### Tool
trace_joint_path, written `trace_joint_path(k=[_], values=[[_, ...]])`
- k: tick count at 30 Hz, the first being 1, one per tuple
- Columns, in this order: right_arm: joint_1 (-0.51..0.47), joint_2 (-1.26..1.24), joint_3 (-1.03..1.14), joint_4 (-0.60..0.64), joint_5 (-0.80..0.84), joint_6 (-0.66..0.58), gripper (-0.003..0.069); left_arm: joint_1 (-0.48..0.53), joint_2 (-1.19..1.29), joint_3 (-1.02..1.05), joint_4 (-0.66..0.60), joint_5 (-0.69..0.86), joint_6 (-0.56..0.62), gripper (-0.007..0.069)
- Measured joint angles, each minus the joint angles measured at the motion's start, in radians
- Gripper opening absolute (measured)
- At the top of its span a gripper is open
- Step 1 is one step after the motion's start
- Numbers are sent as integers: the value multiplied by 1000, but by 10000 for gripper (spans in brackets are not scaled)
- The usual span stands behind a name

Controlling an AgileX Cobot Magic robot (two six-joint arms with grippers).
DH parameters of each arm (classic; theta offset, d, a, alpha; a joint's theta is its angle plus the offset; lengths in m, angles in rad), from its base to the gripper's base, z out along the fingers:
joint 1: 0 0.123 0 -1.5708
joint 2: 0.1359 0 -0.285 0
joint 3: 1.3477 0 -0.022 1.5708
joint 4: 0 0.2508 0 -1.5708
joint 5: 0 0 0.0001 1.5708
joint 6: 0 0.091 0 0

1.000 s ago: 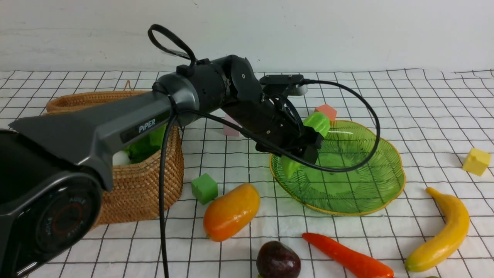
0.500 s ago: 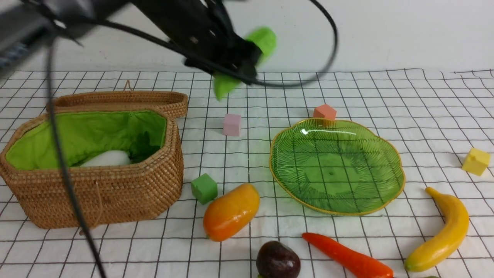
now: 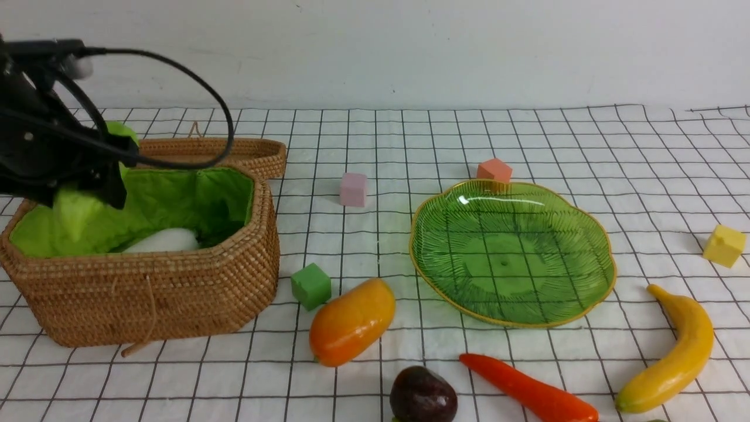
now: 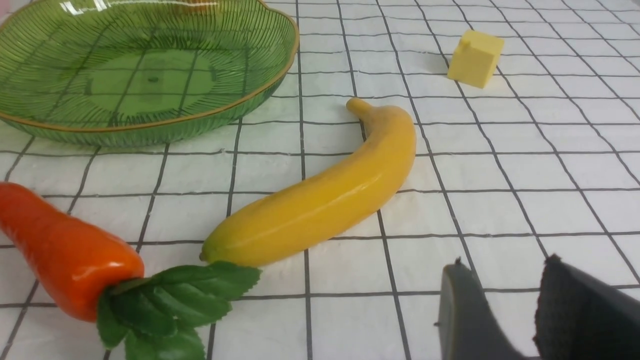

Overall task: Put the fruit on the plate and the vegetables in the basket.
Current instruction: Take a chayote with your left arm and place it on the basket on the left, then grab the mango with your left arm and place it on the right plate

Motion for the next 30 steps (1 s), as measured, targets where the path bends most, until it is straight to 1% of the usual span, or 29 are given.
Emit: trace_joint_path(k=[2, 6, 7, 8, 9, 10, 14, 16, 17, 19, 23, 24, 25, 26, 27, 30], values=[[0, 0, 0, 0, 0, 0, 244, -21, 40, 3, 29, -35, -26, 456], [0, 0, 0, 1, 0, 0, 244, -56, 63, 3, 83, -41, -78, 526], [0, 0, 0, 1, 0, 0, 244, -68, 65, 3, 116, -43, -106, 580], [0, 0, 0, 1, 0, 0, 244, -71, 65, 3, 120, -43, -113, 593], [0, 0, 0, 1, 0, 0, 244, -74, 62, 3, 143, -43, -141, 638], [0, 0, 0, 1, 0, 0, 244, -74, 56, 3, 152, -42, -156, 654], [0, 0, 0, 1, 0, 0, 244, -75, 19, 3, 152, -12, -179, 669], [0, 0, 0, 1, 0, 0, 244, -105, -25, 3, 104, 29, -158, 662], [0, 0, 0, 1, 0, 0, 244, -126, -42, 3, 72, 40, -136, 657], [0, 0, 0, 1, 0, 0, 244, -224, -67, 3, -3, 51, -56, 642], [0, 0, 0, 1, 0, 0, 244, -400, -54, 2, -74, 26, -1, 625], [0, 0, 0, 1, 0, 0, 244, -444, -38, 2, -75, 17, 3, 623], [0, 0, 0, 1, 0, 0, 244, -451, -35, 2, -74, 12, 4, 623], [0, 0, 0, 1, 0, 0, 244, -509, 2, -2, -59, -9, 7, 619], [0, 0, 0, 1, 0, 0, 244, -522, 14, -5, -49, -12, 7, 619], [0, 0, 0, 1, 0, 0, 244, -609, 147, -73, 25, -2, 5, 612]])
